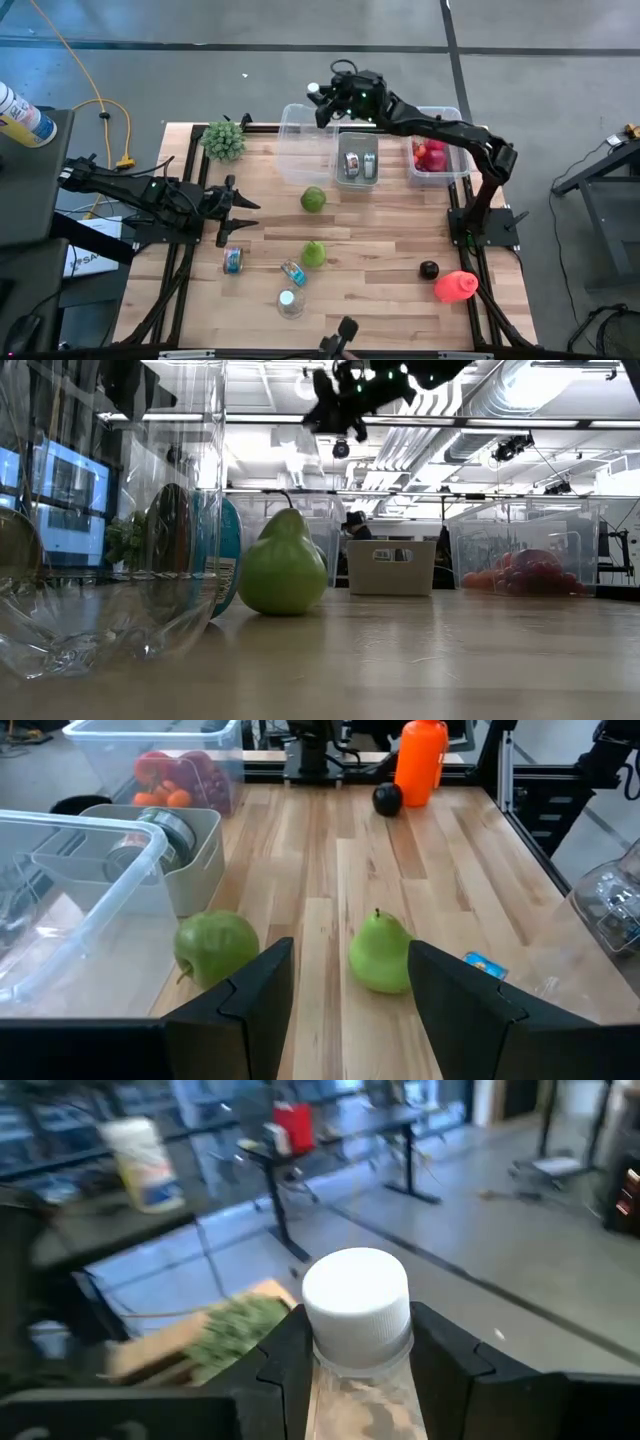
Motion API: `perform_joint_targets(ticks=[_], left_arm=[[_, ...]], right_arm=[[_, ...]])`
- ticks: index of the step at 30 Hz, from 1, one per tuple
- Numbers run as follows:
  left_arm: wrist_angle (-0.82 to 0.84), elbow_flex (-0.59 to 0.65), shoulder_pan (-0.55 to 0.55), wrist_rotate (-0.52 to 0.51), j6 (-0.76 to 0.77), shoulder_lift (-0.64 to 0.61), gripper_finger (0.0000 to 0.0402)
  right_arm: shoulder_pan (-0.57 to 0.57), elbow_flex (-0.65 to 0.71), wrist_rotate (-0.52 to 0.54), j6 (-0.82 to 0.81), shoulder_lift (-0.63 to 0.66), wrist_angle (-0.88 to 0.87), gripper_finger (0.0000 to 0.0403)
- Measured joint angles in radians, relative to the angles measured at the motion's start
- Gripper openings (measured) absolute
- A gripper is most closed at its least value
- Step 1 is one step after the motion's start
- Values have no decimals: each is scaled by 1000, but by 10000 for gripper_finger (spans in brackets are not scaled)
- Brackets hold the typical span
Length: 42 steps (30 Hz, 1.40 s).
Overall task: Pick & Place Food Item
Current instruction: Put the transparent bottle into the left transparent bin upright
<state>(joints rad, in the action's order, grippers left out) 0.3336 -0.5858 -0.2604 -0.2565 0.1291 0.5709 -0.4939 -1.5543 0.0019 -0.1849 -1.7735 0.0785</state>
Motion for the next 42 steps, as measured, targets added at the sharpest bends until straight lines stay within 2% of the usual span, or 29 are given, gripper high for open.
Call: perform_joint_targets(ticks=[19,25,32,42], left_arm=[[-3,0,0,-1,-1,0,189],[-3,0,0,-1,-2,0,189],[-3,0,0,-2,-2,0,189],[-1,0,0,-2,-9,0,189]], right_arm=[[-58,-2,21,-25,-97,-51,120],[-51,-1,-13,-19,-97,-57,173],[-51,0,37,5,-97,-87,233],[-51,0,28,7,-97,-88,282]])
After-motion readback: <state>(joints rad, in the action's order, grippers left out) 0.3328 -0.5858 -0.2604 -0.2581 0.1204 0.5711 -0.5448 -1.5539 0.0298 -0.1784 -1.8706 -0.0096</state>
